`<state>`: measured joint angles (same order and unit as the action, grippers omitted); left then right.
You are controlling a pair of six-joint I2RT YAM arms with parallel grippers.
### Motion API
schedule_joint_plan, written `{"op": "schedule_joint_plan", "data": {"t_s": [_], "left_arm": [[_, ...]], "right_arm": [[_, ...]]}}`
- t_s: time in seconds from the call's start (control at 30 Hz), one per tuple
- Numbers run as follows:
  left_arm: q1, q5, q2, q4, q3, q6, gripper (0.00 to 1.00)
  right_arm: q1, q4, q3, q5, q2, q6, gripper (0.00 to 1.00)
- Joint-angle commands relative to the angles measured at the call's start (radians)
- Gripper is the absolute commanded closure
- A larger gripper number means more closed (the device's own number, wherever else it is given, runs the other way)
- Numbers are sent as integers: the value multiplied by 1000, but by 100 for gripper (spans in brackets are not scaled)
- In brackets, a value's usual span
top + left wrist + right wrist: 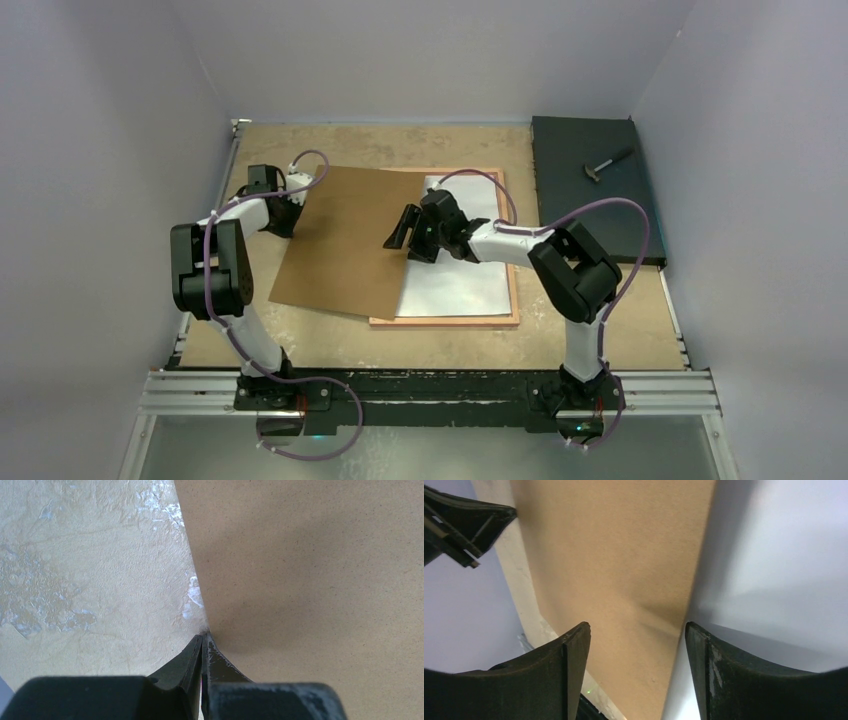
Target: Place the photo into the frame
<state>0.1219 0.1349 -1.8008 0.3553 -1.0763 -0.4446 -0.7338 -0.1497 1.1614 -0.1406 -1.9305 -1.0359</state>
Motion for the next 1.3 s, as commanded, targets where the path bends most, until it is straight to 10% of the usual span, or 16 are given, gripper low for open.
{"op": "schedule_joint_plan", "data": {"t_s": [0.0, 0.73, 0.93, 1.27], "left_arm": [[-13, 71, -72, 176, 44, 36, 100], [-34, 210, -68, 231, 26, 47, 100], [-32, 187, 4, 304, -46, 23, 100], [-23, 434, 512, 576, -326, -300, 42]], "right_arm": [[2, -111, 20, -59, 38, -1, 32], [-25, -639, -61, -301, 40, -153, 42], [-24, -508, -90, -237, 131, -111, 82], [-20, -200, 99, -116, 219, -132, 100]]}}
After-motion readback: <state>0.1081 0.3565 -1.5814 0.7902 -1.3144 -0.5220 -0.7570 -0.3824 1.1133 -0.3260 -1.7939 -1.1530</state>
